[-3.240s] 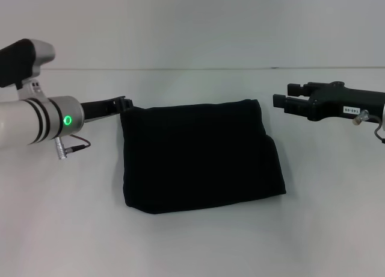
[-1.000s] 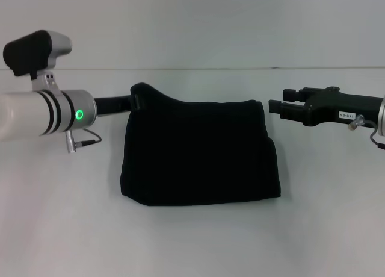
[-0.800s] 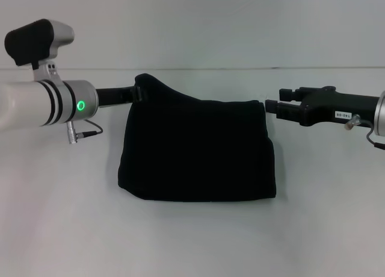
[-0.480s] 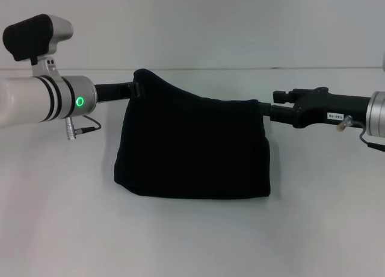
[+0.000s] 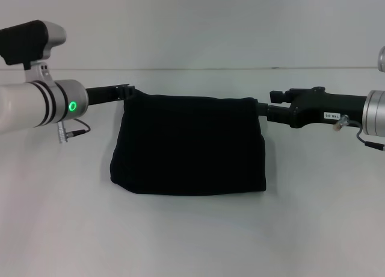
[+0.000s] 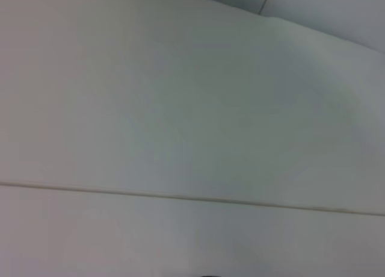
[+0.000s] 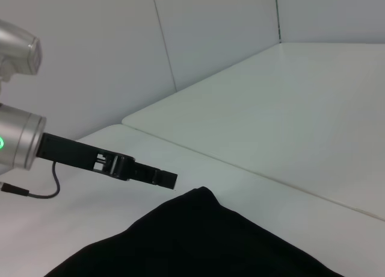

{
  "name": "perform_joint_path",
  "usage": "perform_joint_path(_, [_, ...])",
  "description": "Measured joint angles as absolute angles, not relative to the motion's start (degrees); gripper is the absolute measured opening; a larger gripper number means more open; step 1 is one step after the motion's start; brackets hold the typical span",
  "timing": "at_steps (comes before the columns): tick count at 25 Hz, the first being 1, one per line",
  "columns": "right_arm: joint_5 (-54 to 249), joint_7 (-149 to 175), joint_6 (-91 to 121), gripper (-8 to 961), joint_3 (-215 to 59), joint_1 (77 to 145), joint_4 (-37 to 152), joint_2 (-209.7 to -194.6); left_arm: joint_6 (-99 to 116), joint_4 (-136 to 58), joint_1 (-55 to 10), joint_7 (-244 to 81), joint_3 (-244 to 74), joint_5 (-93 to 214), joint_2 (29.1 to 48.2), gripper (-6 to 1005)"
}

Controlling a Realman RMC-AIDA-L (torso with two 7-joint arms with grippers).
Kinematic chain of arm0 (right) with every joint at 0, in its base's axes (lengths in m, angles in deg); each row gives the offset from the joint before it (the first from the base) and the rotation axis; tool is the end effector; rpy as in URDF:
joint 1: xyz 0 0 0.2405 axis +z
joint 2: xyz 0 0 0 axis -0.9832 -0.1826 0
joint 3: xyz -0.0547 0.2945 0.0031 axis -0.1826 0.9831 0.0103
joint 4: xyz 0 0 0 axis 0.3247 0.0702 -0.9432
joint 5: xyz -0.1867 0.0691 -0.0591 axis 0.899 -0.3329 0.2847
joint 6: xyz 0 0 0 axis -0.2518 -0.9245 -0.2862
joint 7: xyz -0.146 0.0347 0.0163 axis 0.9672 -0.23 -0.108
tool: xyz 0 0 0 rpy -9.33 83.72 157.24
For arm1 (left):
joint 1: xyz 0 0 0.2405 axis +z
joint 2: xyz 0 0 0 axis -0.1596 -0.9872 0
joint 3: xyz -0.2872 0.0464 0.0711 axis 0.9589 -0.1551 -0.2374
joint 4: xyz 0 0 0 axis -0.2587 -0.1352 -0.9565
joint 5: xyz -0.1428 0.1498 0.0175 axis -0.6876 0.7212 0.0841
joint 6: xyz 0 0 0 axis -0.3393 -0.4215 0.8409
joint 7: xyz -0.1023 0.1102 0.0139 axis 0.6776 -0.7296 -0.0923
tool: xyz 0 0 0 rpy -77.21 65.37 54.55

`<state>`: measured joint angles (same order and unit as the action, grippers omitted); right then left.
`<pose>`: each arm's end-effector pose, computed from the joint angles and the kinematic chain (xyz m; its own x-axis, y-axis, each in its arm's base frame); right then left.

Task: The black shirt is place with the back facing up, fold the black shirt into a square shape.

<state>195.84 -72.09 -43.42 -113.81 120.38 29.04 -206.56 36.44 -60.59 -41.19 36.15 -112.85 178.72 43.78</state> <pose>0.2631 0.4364 -0.0297 0.7806 -0.4002 -0.4802 -0.5785 -0.7535 -0.3125 -0.2788 0.4906 -0.0489 0.4304 0.6581 0.6178 0.8929 -0.2099 -0.3984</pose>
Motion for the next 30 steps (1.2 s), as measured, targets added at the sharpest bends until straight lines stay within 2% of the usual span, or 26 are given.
perform_joint_path(1, [195.82, -72.1, -43.41, 582, -113.81, 120.38, 29.03, -206.55, 36.52, -61.09, -40.78, 35.99, -112.84, 178.74, 43.73, 184])
perform_joint_path(6, [195.62, -72.09, -43.41, 583, -113.64, 120.4, 29.03, -206.53, 44.18, -68.03, -37.04, 35.92, -112.55, 178.76, 44.38, 408])
perform_joint_path(12, [195.31, -72.09, -45.5, 585, -112.9, 120.23, 28.92, -206.17, 65.41, -77.63, -31.82, 32.94, -112.43, 177.25, 46.26, 525])
perform_joint_path(17, [195.26, -71.37, -51.38, 587, -112.62, 120.0, 28.22, -205.89, 81.98, -78.49, -28.56, 20.09, -110.88, 167.35, 46.55, 623])
perform_joint_path(22, [195.78, -71.58, -52.85, 589, -113.7, 121.4, 28.13, -205.7, 88.79, -78.14, -27.97, 10.64, -109.87, 164.44, 46.63, 873])
perform_joint_path(26, [198.29, -72.18, -50.19, 590, -115.93, 123.21, 28.18, -206.17, 88.84, -78.08, -27.87, 1.95, -110.79, 165.36, 46.74, 889])
perform_joint_path(30, [202.17, -74.91, -46.95, 731, -119.07, 124.98, 28.14, -206.36, 88.34, -78.42, -28.49, -2.49, -111.43, 168.51, 46.64, 896])
